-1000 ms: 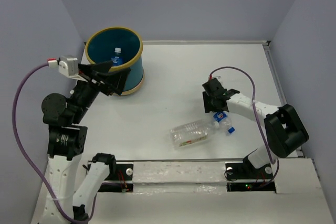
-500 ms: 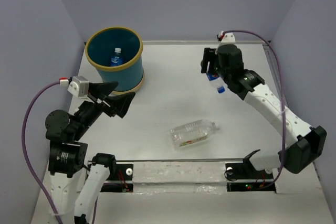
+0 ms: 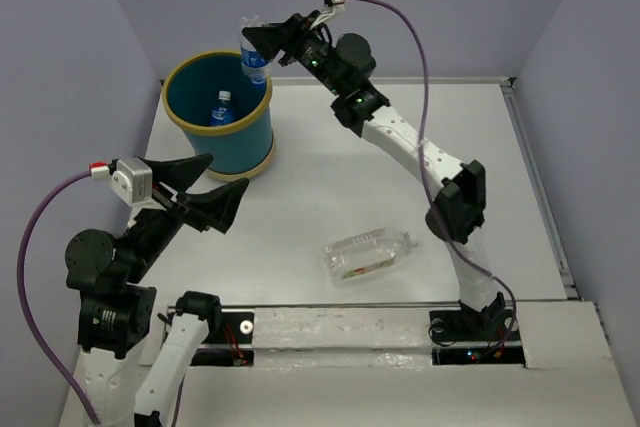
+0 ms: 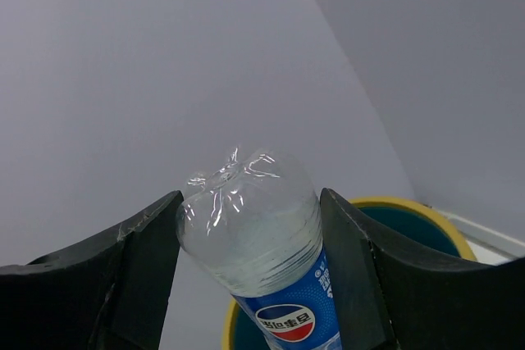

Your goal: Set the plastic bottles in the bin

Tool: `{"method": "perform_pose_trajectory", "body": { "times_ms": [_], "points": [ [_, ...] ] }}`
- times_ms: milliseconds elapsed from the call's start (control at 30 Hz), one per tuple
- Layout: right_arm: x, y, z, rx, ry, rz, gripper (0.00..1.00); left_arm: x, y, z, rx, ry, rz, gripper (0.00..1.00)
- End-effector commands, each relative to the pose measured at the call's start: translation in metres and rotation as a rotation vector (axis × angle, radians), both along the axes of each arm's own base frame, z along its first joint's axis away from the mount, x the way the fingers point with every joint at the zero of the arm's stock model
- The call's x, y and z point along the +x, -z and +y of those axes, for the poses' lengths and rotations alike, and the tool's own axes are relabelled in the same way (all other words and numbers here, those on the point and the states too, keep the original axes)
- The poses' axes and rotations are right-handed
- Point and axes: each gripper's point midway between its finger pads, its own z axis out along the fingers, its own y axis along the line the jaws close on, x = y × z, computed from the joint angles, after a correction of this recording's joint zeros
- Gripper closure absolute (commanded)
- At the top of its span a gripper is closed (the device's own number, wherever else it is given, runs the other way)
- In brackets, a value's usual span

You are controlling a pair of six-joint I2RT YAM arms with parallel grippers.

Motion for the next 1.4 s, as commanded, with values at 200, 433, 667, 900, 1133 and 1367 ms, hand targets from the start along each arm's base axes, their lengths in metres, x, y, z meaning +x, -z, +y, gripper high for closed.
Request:
{"method": "perform_pose_trajectory", "body": {
  "times_ms": [200,433,667,900,1133,1367],
  "points": [
    [0.004,-0.018,0.049,0.206,-0.106,-0.087,0.32,-0.005,0.006,-0.002,0.035,0.011,-0.014,0.01],
    [-0.004,-0.025,0.043,0.096,-0.073,-0.122,0.06,0.003,0.025,-0.011,0.037,0.054,0.042,0.01],
    [-0.055,-0.087,-0.015,-0.020,0.002,-0.234,0.03,0.009,0.039,-0.029,0.042,0.163,0.090,0.01],
    [-0.098,-0.040,-0.150,-0.229,0.382,-0.110,0.04,0.042,0.111,-0.069,0.011,0.309,0.319,0.01],
    [-0.160,0.064,-0.253,-0.285,0.541,0.104,0.04,0.033,0.161,-0.164,0.172,0.383,0.432,0.01],
    [-0.212,0.089,-0.306,-0.271,0.564,0.163,0.05,0.012,0.265,-0.255,0.669,0.373,0.449,0.01]
  ]
}}
